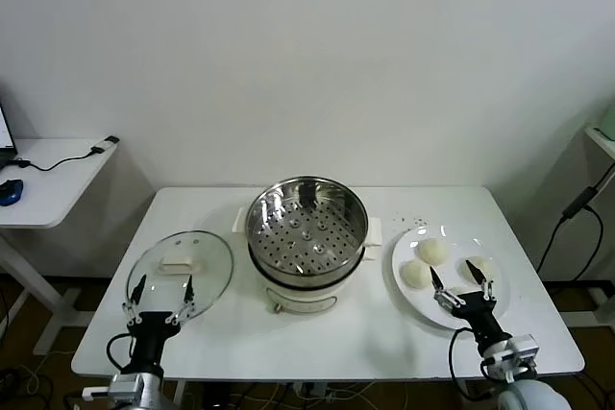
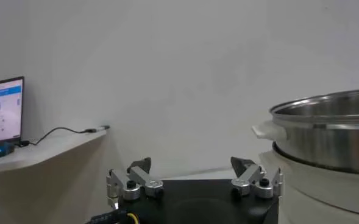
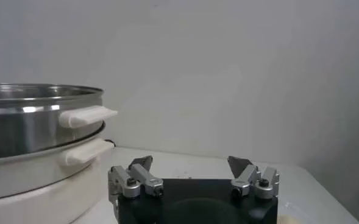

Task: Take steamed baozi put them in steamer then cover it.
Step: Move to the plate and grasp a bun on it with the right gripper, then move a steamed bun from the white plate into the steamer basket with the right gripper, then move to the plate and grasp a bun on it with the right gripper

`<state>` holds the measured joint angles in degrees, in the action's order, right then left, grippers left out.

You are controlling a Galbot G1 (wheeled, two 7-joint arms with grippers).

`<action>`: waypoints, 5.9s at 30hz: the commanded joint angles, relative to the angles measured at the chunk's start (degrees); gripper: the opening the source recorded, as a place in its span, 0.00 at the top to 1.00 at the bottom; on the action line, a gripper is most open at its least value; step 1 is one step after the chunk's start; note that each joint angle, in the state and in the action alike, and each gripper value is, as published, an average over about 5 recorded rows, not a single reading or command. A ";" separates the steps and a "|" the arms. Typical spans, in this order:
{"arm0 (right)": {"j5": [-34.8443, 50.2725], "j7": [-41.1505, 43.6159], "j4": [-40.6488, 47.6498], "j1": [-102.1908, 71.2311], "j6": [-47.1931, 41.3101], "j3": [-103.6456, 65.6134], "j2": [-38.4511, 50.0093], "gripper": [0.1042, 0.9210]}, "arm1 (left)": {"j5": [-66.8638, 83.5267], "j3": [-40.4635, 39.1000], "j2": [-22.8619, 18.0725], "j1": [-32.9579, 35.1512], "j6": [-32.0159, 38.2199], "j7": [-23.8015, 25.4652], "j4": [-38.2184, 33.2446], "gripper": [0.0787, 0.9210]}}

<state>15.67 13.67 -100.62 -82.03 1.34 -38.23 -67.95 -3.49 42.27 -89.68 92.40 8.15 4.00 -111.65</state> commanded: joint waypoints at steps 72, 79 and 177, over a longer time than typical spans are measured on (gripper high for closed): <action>-34.41 54.82 68.37 83.29 0.92 74.71 6.63 0.22 | 0.86 0.24 1.46 1.25 0.30 -2.61 2.63 0.12; -33.69 55.57 67.06 84.17 1.84 74.88 7.55 0.26 | 0.75 0.28 1.48 1.60 0.49 -2.60 2.78 0.12; 6.62 45.72 27.79 108.59 -18.63 108.95 32.30 0.12 | -0.67 -0.84 -0.91 3.96 -0.75 -4.57 -0.91 0.12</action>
<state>4.24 63.07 -69.00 29.90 2.65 66.73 -49.56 -3.99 41.43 -90.30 96.22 7.63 0.06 -112.42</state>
